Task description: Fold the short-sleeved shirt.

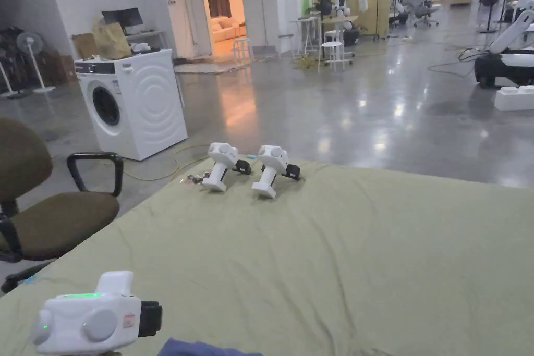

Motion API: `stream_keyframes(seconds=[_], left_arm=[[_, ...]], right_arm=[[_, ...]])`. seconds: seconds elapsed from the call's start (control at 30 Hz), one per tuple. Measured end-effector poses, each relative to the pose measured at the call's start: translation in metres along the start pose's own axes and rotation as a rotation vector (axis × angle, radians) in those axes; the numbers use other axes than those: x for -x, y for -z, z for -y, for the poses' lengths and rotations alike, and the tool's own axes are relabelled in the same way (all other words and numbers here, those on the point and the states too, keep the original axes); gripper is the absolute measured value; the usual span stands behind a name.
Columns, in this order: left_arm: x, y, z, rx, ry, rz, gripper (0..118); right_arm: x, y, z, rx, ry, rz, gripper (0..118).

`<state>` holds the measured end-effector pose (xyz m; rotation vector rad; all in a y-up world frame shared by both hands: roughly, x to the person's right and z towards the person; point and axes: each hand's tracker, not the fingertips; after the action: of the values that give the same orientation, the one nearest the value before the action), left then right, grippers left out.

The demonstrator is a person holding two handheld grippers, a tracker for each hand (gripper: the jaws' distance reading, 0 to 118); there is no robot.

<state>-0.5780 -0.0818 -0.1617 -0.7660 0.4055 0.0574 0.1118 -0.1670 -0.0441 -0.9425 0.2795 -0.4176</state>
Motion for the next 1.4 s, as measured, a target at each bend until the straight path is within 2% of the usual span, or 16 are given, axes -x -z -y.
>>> stream_keyframes(seconds=[0.07,0.1,0.13,0.27,0.33,0.47,0.5,0.53,0.57,0.6,0.67,0.73,0.83,0.97,1.1,1.4], left_arm=[[-0.017,-0.051,-0.002,-0.139,0.076,0.089,82],[-0.026,-0.082,0.002,-0.236,0.111,0.07,82],[-0.036,-0.108,0.006,-0.307,0.132,0.075,82],[-0.073,-0.201,0.032,-0.524,0.143,0.27,82],[-0.098,-0.231,0.04,-0.551,0.133,0.239,82],[-0.144,-0.268,0.062,-0.682,0.249,0.311,69],[-0.156,-0.269,0.061,-0.645,0.26,0.3,64],[-0.164,-0.27,0.063,-0.633,0.267,0.305,33],[-0.171,-0.271,0.066,-0.614,0.282,0.386,6],[-0.176,-0.275,0.072,-0.657,0.285,0.446,5],[-0.19,-0.285,0.076,-0.69,0.266,0.422,4],[-0.197,-0.295,0.081,-0.714,0.3,0.485,1],[-0.202,-0.308,0.085,-0.74,0.276,0.478,1],[-0.194,-0.324,0.088,-0.856,0.219,0.43,1],[-0.183,-0.329,0.081,-0.854,0.186,0.421,1],[-0.179,-0.326,0.08,-0.806,0.145,0.482,1]], right_arm=[[0.008,-0.02,-0.003,-0.036,-0.118,0.054,2],[0.011,-0.03,-0.005,-0.061,-0.148,0.066,2],[0.014,-0.04,-0.008,-0.092,-0.16,0.068,2],[0.022,-0.083,-0.022,-0.267,-0.107,-0.001,2],[0.031,-0.1,-0.031,-0.341,-0.119,-0.012,2],[0.052,-0.126,-0.045,-0.514,-0.262,0.056,2],[0.058,-0.131,-0.047,-0.555,-0.3,0.072,2],[0.062,-0.134,-0.049,-0.583,-0.321,0.081,2],[0.066,-0.138,-0.05,-0.625,-0.339,0.09,2],[0.068,-0.141,-0.051,-0.661,-0.346,0.094,2],[0.073,-0.147,-0.053,-0.68,-0.346,0.092,2],[0.074,-0.153,-0.055,-0.718,-0.325,0.084,2],[0.073,-0.159,-0.055,-0.752,-0.294,0.042,2],[0.08,-0.166,-0.052,-0.787,-0.331,0.068,2],[0.088,-0.17,-0.051,-0.823,-0.372,0.085,2],[0.093,-0.171,-0.051,-0.865,-0.361,0.126,2]])
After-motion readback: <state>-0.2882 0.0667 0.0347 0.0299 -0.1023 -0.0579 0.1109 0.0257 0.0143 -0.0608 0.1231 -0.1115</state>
